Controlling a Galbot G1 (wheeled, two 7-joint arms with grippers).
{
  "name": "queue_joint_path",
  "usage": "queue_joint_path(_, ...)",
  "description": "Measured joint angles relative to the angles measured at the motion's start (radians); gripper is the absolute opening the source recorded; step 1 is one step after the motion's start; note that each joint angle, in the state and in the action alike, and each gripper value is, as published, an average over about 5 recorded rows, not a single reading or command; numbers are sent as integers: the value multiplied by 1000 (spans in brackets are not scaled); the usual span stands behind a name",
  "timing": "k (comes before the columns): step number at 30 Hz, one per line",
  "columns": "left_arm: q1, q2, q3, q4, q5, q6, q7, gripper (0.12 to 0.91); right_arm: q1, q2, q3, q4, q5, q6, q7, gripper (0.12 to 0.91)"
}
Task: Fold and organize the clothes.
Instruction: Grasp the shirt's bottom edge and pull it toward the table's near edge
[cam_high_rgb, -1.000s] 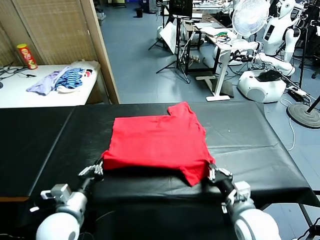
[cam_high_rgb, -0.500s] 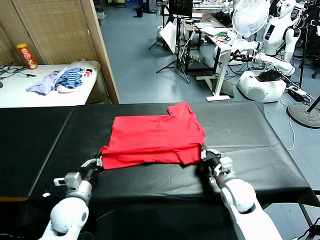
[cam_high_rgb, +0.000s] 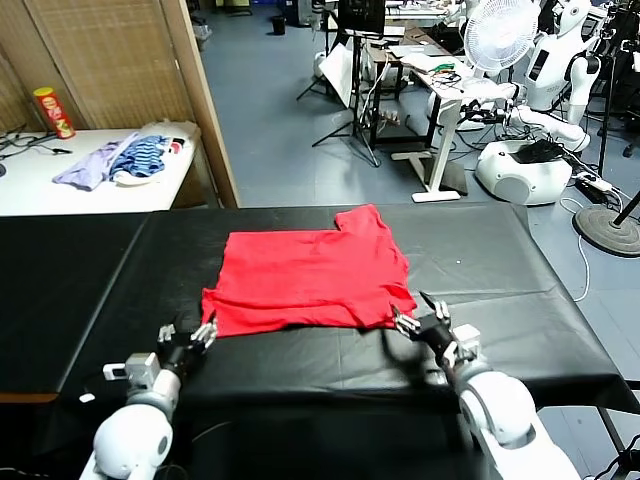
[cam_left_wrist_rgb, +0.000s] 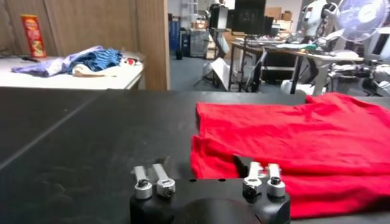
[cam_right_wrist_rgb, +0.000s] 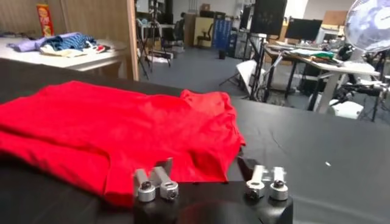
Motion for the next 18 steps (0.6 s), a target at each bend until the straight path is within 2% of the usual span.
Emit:
queue_joint_path(5,2,-5,-5,13,-81,28,2,790,-3,10,0,-13,-5,0,4,363)
queue_joint_path(7,0,-6,-7,22,-109,29,3,742,-3,12,-1,-19,-6,-1,4,251)
queue_joint_path(10,-5,-6,-11,34,-161,37,3,594,-4,14,-3,-22,-3,-2,7,144)
queue_joint_path(14,-9,-1,-14,42,-189,47,3,376,-12,14,-3,-14,20,-14,21,123)
queue_joint_path(15,-8,2,-14,43,-180,46,3,308,-15,13,-2,-9,28,-21,25,123)
queue_joint_path(18,2,12,-13,37,-114,38,3,171,-28,8,1,11,42,-44,38,123)
